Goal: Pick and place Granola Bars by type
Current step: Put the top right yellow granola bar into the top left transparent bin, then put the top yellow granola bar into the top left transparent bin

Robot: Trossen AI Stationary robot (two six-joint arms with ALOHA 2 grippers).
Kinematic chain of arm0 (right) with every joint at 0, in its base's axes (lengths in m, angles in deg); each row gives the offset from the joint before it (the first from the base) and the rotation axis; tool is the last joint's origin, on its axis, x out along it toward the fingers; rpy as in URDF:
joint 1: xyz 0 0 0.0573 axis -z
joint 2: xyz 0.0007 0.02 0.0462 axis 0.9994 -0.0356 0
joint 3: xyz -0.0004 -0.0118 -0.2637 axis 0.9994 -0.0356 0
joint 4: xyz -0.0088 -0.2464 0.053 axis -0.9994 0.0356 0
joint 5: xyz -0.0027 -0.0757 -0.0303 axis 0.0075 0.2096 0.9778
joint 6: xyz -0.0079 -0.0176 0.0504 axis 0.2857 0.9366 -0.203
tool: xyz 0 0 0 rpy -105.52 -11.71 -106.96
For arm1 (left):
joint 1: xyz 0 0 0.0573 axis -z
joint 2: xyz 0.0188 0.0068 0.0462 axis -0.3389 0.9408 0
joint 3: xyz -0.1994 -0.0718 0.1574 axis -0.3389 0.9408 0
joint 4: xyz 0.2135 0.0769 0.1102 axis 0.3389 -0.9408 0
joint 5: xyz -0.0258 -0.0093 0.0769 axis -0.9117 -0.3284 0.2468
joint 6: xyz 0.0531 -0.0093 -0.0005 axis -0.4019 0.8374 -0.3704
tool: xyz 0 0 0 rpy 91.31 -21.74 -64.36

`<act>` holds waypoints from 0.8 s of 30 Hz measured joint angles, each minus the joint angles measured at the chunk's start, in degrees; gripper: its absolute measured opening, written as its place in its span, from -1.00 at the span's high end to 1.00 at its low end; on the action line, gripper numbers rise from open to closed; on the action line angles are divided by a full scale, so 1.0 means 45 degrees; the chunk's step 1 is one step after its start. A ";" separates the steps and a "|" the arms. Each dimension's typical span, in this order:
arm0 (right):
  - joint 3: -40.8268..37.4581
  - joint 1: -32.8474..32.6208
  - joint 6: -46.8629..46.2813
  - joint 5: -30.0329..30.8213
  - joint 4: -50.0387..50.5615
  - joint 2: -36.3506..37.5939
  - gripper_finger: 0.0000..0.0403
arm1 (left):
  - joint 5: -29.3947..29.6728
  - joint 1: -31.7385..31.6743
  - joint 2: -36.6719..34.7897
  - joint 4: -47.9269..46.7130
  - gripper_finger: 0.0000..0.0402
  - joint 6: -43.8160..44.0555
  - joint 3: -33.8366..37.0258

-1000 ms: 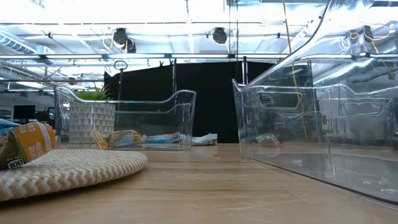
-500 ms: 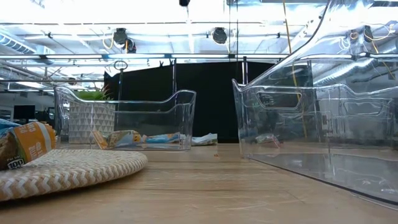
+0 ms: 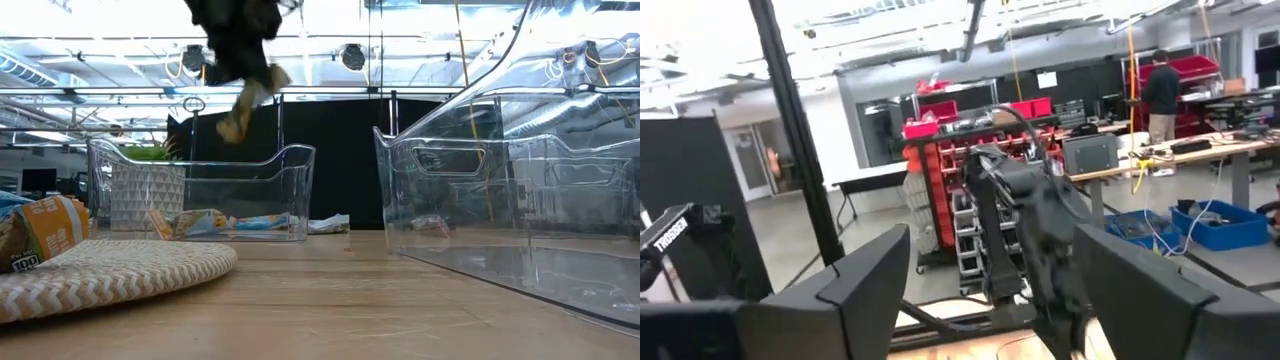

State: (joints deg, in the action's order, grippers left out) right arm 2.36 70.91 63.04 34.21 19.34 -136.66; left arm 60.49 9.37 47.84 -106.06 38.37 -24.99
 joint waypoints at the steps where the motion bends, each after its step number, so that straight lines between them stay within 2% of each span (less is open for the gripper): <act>1: 0.0000 -0.0024 0.0098 -0.0002 0.0012 0.0003 -0.32 | -0.0158 0.0005 0.0218 0.0409 0.89 0.0098 0.0229; 7: -0.0010 -0.0097 0.0334 -0.0057 0.0136 -0.0141 -0.29 | -0.0353 -0.0124 0.1797 0.1204 0.89 0.0810 0.1548; 9: -0.0010 -0.0219 0.0343 -0.0068 0.0158 -0.0141 -0.29 | -0.0480 -0.0297 0.2125 0.1068 0.81 0.1012 0.1746; 14: -0.0010 -0.0405 0.0503 -0.0080 0.0172 -0.0122 -0.30 | -0.1347 -0.0999 0.2301 0.1066 0.29 0.0051 0.1717; 18: -0.0010 -0.0406 0.0874 -0.0064 0.0264 -0.0116 -0.30 | -0.1735 -0.1592 0.2219 0.0395 -0.11 -0.2113 0.1024; 20: -0.0010 -0.0406 0.1032 0.0004 0.0270 -0.0121 -0.30 | -0.0807 -0.1933 0.2210 -0.0329 -0.26 -0.4188 0.0217; 24: -0.0010 -0.0396 0.1104 0.0274 0.0293 -0.0121 -0.30 | 0.3140 -0.2617 0.2404 -0.0555 -0.44 -0.8395 -0.0883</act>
State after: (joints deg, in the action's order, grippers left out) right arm 2.32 69.13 68.01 35.45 20.66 -137.21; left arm 74.62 -2.41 58.66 -108.55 0.59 -28.97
